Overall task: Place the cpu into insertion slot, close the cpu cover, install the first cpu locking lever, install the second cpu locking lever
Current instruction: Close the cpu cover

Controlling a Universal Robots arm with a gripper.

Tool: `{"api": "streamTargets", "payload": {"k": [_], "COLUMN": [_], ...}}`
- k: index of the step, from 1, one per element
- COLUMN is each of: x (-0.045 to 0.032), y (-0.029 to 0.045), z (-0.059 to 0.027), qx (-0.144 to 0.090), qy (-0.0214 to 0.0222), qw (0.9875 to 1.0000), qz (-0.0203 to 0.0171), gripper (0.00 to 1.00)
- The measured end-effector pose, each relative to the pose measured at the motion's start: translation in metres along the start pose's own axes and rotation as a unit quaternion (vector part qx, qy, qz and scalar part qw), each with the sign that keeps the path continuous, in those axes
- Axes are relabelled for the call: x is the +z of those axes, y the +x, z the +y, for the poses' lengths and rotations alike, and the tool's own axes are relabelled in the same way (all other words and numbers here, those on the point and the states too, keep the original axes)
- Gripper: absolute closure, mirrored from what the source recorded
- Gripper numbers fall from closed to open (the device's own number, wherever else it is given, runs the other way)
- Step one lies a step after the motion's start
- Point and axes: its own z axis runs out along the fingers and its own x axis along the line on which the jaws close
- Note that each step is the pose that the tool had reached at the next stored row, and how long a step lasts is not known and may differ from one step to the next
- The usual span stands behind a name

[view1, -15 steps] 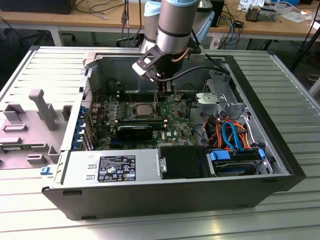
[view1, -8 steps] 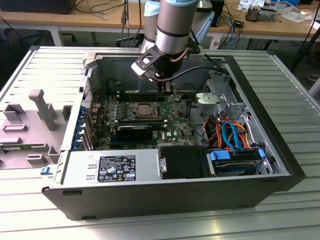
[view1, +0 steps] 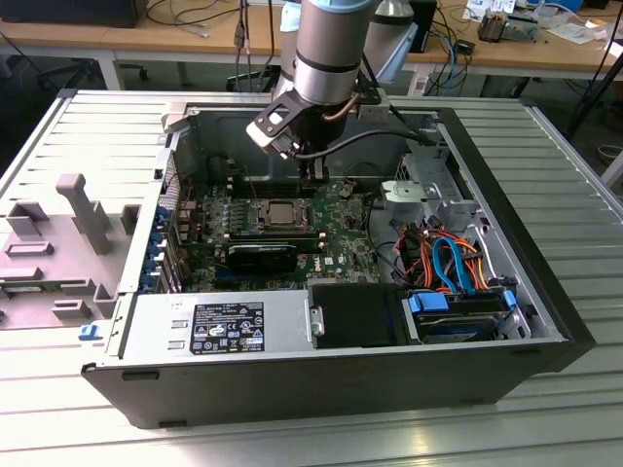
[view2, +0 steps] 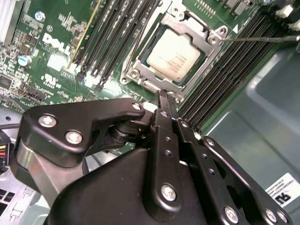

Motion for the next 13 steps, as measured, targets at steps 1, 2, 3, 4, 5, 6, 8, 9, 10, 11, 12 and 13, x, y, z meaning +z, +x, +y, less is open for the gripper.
{"api": "streamTargets", "payload": {"k": [1, 2, 3, 4, 5, 6, 8, 9, 10, 11, 12, 13], "x": [0.0012, 0.0026, 0.0037, 0.0047, 0.0059, 0.0070, 0.0113, 0.0133, 0.0149, 0.0167, 0.0187, 0.0203], "y": [0.0001, 0.0002, 0.0003, 0.0003, 0.0004, 0.0005, 0.0009, 0.0011, 0.0011, 0.0011, 0.0011, 0.0010], "z": [-0.0026, -0.0047, -0.0062, -0.0074, -0.0089, -0.0103, -0.0188, -0.0224, -0.0234, -0.0241, -0.0248, -0.0254], "qx": [0.000, 0.000, 0.000, 0.000, 0.000, 0.000, 0.000, 0.000, 0.000, 0.000, 0.000, -0.001], "qy": [0.0000, 0.0000, 0.0000, 0.0000, 0.0000, 0.0000, 0.0000, 0.0000, 0.0001, 0.0001, 0.0000, 0.0000], "qw": [1.0000, 1.0000, 1.0000, 1.0000, 1.0000, 1.0000, 1.0000, 1.0000, 1.0000, 1.0000, 1.0000, 1.0000], "qz": [-0.0001, 0.0000, 0.0000, 0.0000, 0.0000, 0.0000, 0.0000, 0.0000, 0.0000, -0.0001, 0.0000, 0.0000], "gripper": [0.89, 0.89, 0.89, 0.89, 0.89, 0.89, 0.89, 0.89, 0.89, 0.89, 0.89, 0.89]}}
